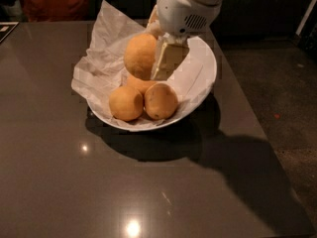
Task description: Pick orange from white bowl
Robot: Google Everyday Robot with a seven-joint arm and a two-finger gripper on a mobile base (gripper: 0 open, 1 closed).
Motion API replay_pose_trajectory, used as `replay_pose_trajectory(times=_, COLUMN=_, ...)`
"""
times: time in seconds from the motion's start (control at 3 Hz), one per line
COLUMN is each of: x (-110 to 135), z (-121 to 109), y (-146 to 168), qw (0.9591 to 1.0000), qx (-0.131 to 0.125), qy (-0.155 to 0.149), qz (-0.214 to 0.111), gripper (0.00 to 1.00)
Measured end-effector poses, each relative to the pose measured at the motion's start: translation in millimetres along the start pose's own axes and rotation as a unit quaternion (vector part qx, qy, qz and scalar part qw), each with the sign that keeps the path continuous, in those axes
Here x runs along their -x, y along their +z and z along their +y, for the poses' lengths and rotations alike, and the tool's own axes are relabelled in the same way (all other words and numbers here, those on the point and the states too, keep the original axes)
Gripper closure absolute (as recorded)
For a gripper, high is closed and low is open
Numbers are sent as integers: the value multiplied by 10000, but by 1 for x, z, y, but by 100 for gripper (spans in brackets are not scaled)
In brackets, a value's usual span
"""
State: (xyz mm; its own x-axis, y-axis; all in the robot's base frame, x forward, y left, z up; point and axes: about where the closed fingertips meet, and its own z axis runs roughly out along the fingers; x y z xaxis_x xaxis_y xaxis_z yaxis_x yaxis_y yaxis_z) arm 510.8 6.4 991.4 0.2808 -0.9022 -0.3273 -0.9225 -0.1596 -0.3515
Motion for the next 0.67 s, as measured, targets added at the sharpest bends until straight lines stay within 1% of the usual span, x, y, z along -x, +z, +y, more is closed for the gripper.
replay_pose_trajectory(times=0.33, x=8, z=16, y=-23, qw=9993, qx=-69, qy=-259, qz=-257, gripper=100)
replay_pose_trajectory(times=0.67, x=16, z=32, y=-41, qw=9984, qx=-116, qy=-419, qz=-374, gripper=100)
